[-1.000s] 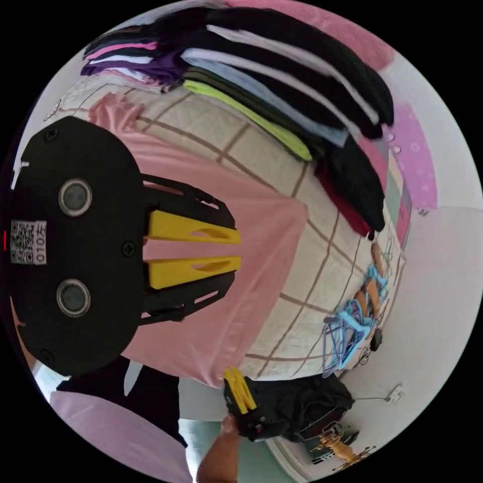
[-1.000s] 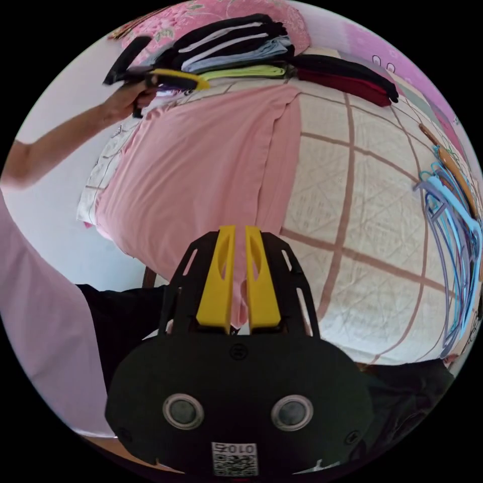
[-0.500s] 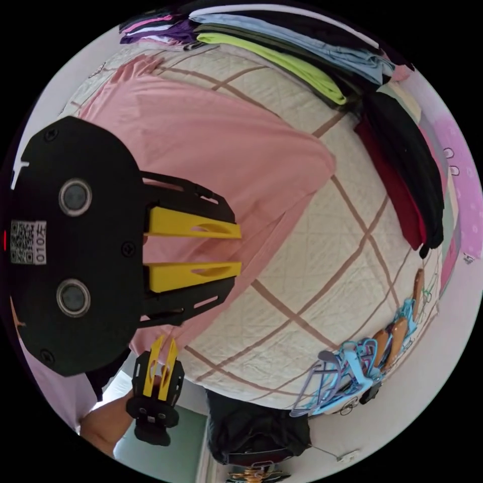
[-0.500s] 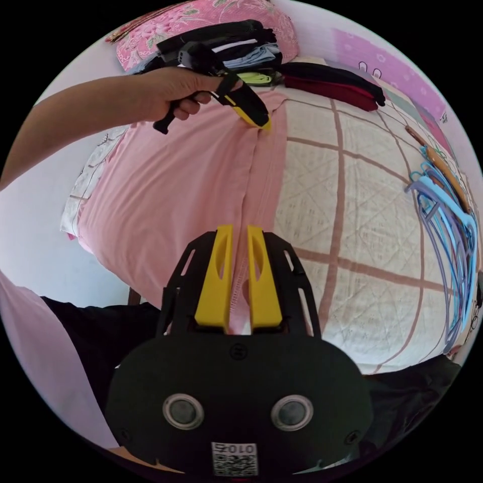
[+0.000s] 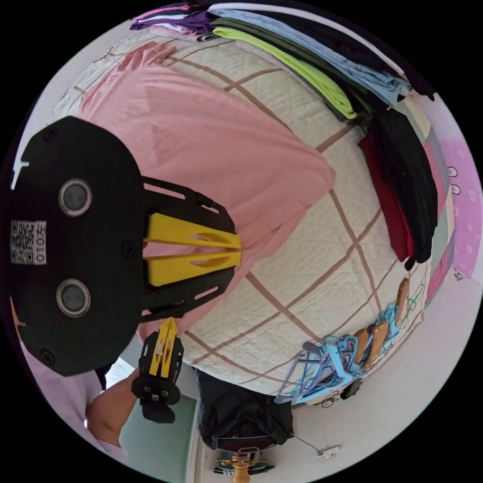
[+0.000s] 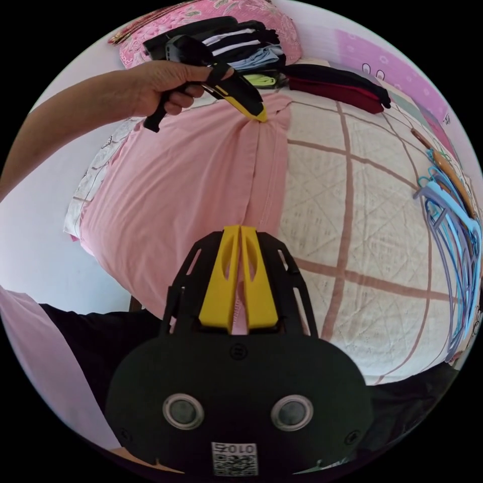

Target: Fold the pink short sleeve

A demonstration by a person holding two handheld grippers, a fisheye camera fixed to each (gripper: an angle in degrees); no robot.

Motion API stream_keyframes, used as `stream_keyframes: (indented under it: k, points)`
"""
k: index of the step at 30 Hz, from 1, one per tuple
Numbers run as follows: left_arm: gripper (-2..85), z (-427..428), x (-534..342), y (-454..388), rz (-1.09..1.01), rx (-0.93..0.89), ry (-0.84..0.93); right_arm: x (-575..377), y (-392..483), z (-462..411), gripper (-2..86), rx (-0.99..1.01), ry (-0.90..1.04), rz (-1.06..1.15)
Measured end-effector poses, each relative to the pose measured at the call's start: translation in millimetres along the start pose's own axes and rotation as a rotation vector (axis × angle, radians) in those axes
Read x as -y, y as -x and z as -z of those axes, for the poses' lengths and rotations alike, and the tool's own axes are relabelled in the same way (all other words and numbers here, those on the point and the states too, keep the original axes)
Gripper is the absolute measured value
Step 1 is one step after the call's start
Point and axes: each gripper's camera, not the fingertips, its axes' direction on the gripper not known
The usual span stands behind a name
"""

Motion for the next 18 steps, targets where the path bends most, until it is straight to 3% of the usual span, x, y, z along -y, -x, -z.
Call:
stream_keyframes:
  k: [18]
  points:
    - [-0.2,-28,19,9,0.028,-0.093,0.032,-20,-13,5,2.3,0.104,-0.059,-0.016]
